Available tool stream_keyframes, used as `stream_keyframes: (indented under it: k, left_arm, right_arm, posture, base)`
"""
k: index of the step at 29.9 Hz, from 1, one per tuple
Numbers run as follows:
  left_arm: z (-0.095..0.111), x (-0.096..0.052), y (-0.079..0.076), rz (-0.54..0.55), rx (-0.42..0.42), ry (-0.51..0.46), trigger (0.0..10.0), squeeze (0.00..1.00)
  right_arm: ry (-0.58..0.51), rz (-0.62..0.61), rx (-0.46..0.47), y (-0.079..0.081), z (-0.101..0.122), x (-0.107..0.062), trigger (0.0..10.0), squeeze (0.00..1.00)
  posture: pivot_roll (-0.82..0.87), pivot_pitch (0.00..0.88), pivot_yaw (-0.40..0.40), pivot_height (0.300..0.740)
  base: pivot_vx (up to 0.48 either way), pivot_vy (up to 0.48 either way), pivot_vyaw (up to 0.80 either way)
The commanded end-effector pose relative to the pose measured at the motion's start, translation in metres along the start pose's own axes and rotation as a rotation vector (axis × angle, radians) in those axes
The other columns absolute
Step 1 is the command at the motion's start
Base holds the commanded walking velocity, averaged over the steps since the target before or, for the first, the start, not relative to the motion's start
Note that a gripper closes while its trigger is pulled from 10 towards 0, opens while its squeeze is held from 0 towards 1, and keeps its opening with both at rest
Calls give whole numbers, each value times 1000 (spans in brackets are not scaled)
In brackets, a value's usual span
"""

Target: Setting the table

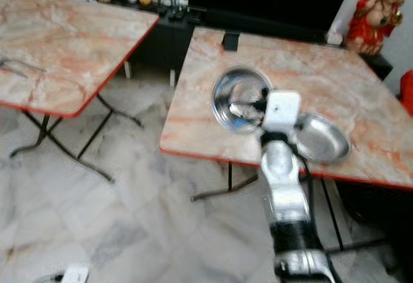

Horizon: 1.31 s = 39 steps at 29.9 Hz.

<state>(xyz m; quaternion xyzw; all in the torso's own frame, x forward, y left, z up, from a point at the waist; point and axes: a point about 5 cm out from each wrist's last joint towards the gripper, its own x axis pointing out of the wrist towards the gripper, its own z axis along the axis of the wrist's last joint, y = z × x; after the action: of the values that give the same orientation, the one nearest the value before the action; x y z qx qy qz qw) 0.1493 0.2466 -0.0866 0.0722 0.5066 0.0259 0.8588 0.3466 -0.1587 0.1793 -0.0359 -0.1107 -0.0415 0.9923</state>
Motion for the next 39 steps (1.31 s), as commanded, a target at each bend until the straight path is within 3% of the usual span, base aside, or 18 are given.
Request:
stream_keyframes:
  k: [1, 24, 39]
  left_arm:
    - [-4, 1, -10, -36, 15, 21, 10000, 0]
    - [-8, 0, -8, -53, 29, 26, 10000, 0]
    - [-10, -1, -9, -65, 51, 32, 10000, 0]
  right_arm:
    - [-3, -39, -10, -12, 1, 0, 10000, 0]
    - [-5, -64, 28, -14, 1, -3, 10000, 0]
    - [-10, -65, 3, -14, 2, -3, 10000, 0]
  posture:
    - [162, 0, -113, 707]
    - [136, 0, -85, 707]
    - [136, 0, -90, 707]
  base:
    - [0, 0, 0]
    - [0, 0, -98]
    - [287, 0, 0]
